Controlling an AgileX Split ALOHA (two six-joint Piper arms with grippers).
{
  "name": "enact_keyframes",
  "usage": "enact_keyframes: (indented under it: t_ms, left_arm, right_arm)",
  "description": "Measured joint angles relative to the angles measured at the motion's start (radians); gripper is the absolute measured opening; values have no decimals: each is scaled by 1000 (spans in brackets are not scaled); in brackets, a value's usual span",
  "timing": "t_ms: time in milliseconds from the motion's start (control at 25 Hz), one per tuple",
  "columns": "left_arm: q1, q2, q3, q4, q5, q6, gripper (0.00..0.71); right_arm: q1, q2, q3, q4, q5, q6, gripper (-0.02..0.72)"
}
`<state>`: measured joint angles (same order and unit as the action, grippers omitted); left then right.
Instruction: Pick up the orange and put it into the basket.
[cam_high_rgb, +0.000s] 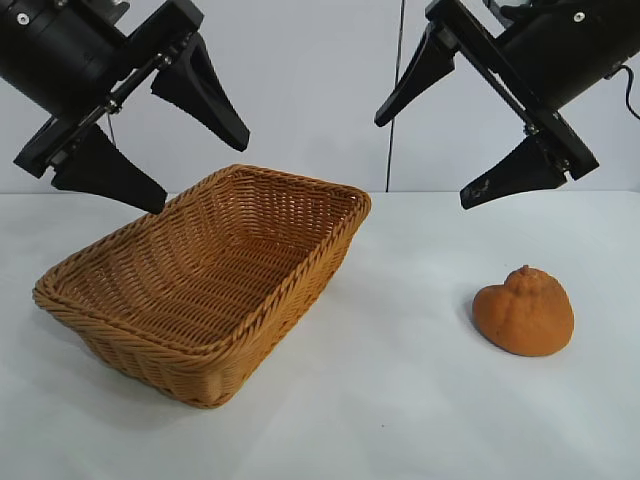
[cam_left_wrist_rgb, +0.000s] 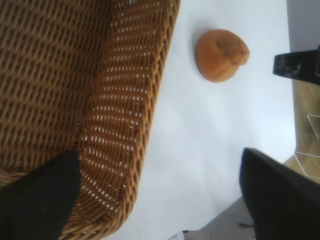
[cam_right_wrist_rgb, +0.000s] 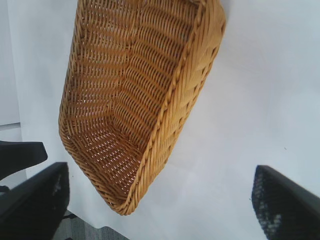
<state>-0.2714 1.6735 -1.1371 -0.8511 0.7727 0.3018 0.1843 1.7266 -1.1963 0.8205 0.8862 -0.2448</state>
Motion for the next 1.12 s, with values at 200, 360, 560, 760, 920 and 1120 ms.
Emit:
enact_keyframes:
  t_ms: [200,360,560,760,920,1120]
  left_arm:
    - [0,-2,0,1,1,-5,616]
    - [0,-30,0,94,54,-166,616]
    - [-3,-110,0,306,111,-445,616]
    - [-3,-187,2,427,136,-640,616]
    - [-3,-228,44,479,136,-804,616]
    - [-3,-231,130,557,119,-991,616]
  right_arm:
    - [0,0,0,0,0,0,679]
    - [0,0,0,0,0,0,679]
    - [0,0,0,0,0,0,679]
    - [0,0,0,0,0,0,679]
    - [0,0,0,0,-1,0,679]
    - [0,0,0,0,-2,0,679]
